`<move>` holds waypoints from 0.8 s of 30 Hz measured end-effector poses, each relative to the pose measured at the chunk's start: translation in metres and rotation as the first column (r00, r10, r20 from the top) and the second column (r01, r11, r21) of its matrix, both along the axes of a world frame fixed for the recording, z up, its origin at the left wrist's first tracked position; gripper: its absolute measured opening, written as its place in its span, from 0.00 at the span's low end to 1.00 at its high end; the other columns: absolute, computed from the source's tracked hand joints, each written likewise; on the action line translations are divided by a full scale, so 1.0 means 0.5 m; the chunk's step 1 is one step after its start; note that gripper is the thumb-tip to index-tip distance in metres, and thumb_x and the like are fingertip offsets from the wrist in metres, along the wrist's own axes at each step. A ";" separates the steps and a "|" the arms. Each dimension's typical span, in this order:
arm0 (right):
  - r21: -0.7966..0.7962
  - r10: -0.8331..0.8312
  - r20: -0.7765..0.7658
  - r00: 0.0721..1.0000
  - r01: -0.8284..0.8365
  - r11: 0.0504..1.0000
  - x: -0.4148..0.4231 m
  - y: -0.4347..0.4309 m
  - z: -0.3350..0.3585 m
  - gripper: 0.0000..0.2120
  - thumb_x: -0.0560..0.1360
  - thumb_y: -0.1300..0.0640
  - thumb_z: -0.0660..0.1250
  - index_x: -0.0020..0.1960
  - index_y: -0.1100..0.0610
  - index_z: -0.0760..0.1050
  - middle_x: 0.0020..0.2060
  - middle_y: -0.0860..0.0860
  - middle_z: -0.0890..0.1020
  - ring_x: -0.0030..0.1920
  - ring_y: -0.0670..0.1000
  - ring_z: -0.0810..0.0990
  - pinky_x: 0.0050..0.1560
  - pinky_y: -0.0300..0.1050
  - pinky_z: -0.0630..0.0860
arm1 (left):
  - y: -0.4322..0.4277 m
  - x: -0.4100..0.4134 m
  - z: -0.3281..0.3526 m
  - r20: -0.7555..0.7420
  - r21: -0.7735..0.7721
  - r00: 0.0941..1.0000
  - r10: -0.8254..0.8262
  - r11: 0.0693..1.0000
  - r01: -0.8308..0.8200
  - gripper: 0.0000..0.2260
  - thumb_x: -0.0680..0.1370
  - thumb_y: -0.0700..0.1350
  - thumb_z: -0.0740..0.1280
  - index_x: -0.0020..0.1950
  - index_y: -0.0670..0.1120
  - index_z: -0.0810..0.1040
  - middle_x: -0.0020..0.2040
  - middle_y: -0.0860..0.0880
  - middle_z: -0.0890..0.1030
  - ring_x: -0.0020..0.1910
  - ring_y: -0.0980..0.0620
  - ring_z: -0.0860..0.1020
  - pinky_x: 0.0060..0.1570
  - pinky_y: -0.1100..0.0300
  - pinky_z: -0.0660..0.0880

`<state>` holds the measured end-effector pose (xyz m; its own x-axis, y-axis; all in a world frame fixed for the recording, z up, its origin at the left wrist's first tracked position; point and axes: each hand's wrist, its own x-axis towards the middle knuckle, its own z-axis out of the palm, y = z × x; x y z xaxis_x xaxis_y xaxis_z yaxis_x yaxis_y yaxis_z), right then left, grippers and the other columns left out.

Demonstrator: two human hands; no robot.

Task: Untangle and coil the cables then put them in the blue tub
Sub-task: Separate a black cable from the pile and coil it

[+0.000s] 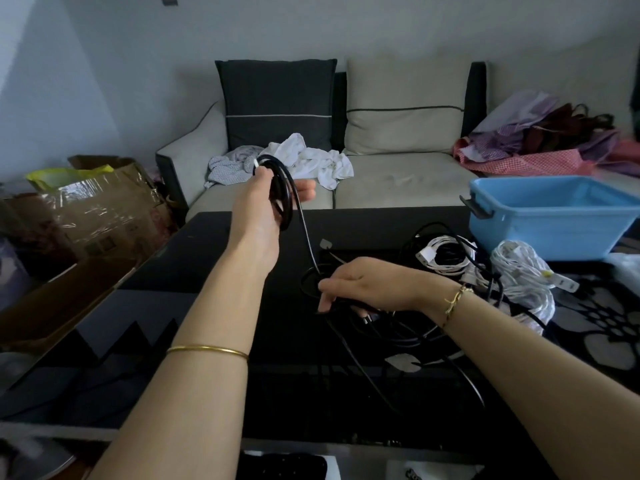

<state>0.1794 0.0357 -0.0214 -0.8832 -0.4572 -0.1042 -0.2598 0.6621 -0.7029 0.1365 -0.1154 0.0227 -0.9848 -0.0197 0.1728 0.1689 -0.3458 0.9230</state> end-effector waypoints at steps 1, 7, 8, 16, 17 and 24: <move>-0.003 0.023 0.029 0.999 -0.023 1.000 -0.001 -0.004 -0.002 0.17 0.80 0.47 0.59 0.47 0.56 0.82 0.33 0.58 0.77 0.30 0.49 0.74 0.33 0.36 0.72 | 0.004 0.003 0.000 -0.018 0.030 0.999 -0.046 0.998 0.046 0.18 0.85 0.49 0.47 0.52 0.45 0.74 0.38 0.47 0.85 0.40 0.52 0.83 0.70 0.50 0.64; 0.084 0.028 0.028 0.999 -0.031 0.996 -0.013 -0.013 -0.005 0.13 0.77 0.52 0.64 0.36 0.52 0.79 0.35 0.51 0.81 0.32 0.45 0.76 0.33 0.36 0.73 | 0.015 0.039 0.004 0.004 0.112 0.916 -0.401 0.911 0.398 0.19 0.84 0.48 0.49 0.61 0.37 0.73 0.30 0.49 0.79 0.25 0.55 0.76 0.36 0.63 0.76; 0.075 -0.009 -0.004 1.000 0.009 0.997 -0.018 -0.009 -0.006 0.13 0.76 0.54 0.65 0.33 0.52 0.79 0.35 0.52 0.82 0.32 0.45 0.75 0.34 0.37 0.72 | 0.012 0.043 0.005 0.015 0.078 0.884 -0.468 0.882 0.466 0.20 0.84 0.48 0.49 0.62 0.37 0.72 0.28 0.50 0.76 0.23 0.57 0.72 0.35 0.63 0.75; 0.043 -0.311 -0.423 0.851 0.361 0.932 -0.058 0.056 -0.010 0.11 0.69 0.50 0.71 0.31 0.54 0.75 0.32 0.48 0.78 0.41 0.54 0.78 0.42 0.49 0.74 | -0.024 0.069 0.011 0.296 -0.343 0.484 -0.824 0.381 0.859 0.23 0.80 0.48 0.51 0.64 0.32 0.71 0.25 0.48 0.75 0.17 0.60 0.66 0.34 0.65 0.70; 0.031 -0.324 -0.463 0.825 0.381 0.924 -0.055 0.064 -0.002 0.11 0.70 0.53 0.71 0.30 0.52 0.75 0.31 0.47 0.78 0.40 0.52 0.77 0.41 0.48 0.73 | -0.024 0.069 0.012 0.350 -0.389 0.521 -0.778 0.385 0.837 0.23 0.80 0.48 0.51 0.63 0.31 0.71 0.25 0.47 0.77 0.17 0.60 0.66 0.32 0.66 0.69; 0.036 -0.398 -0.712 0.578 0.597 0.802 -0.051 0.086 0.030 0.07 0.71 0.50 0.70 0.41 0.53 0.81 0.40 0.51 0.82 0.52 0.53 0.75 0.44 0.43 0.65 | -0.019 0.045 -0.023 0.495 -0.796 0.836 -0.236 0.262 0.546 0.25 0.84 0.53 0.49 0.50 0.38 0.80 0.42 0.35 0.83 0.29 0.51 0.74 0.46 0.55 0.69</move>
<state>0.1539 0.0789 -0.0062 -0.8413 0.0317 0.5396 -0.1463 0.9476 -0.2839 0.1588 -0.1249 0.0111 -0.8240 0.3892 -0.4119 0.0064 0.7332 0.6800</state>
